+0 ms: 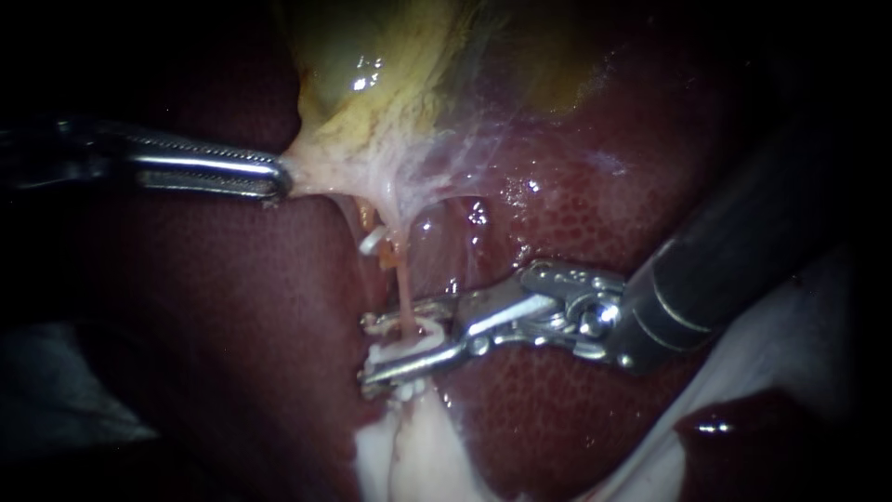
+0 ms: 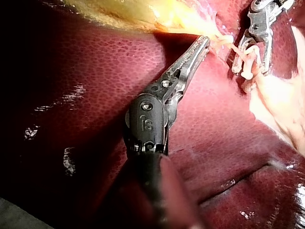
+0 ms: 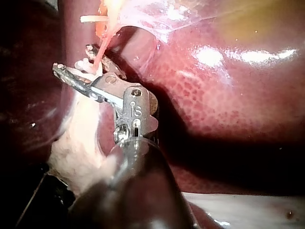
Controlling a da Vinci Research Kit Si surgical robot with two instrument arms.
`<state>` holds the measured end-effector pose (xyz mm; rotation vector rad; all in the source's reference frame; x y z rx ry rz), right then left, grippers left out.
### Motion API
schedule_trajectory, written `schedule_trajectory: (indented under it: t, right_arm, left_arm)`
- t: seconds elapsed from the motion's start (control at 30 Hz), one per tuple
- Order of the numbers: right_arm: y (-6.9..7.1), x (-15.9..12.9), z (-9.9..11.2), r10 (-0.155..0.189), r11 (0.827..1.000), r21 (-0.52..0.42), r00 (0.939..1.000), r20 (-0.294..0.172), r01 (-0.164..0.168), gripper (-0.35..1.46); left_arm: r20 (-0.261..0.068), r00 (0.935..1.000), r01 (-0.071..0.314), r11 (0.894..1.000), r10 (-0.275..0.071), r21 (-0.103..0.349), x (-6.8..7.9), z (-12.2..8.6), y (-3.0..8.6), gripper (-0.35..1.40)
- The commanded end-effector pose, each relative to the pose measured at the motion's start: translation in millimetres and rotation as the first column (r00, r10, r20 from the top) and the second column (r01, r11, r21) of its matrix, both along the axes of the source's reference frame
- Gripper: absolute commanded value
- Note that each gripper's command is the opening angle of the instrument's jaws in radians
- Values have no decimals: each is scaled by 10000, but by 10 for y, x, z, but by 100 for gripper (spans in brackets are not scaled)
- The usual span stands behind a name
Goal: Clipping second clip right tube
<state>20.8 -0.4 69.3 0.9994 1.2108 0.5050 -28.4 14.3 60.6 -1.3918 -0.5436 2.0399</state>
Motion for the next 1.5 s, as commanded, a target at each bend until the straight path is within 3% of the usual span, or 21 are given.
schedule_trajectory:
  t: [0.03,0.2,0.4,0.57,0.77,0.97,1.5]
  right_arm:
    - [0,0,-3,-88,10000,-12,9999,-58,88,47]
    - [1,-1,-18,-427,9990,112,9987,-282,431,45]
    - [9,-3,-39,-343,9990,281,9981,-515,358,41]
    - [11,-7,-44,-363,9988,312,9979,-539,380,34]
    - [9,-14,-44,-426,9985,307,9974,-574,444,-1]
    - [8,-18,-45,-511,9938,964,9980,-371,544,-35]
    - [6,-22,-44,-490,9925,1107,9984,-292,519,-35]
  left_arm:
    - [2,10000,-3,10000,3,-2,0,0,0,-35]
    - [2,10000,-3,10000,3,-2,0,0,0,-35]
    - [2,10000,-3,10000,3,-2,0,0,0,-35]
    - [1,10000,-2,10000,2,-3,0,0,0,-35]
    - [0,10000,-1,10000,1,-4,0,0,0,-35]
    - [0,10000,0,10000,0,-4,0,0,0,-35]
    - [-1,10000,2,10000,-2,-4,-1,1,0,-35]
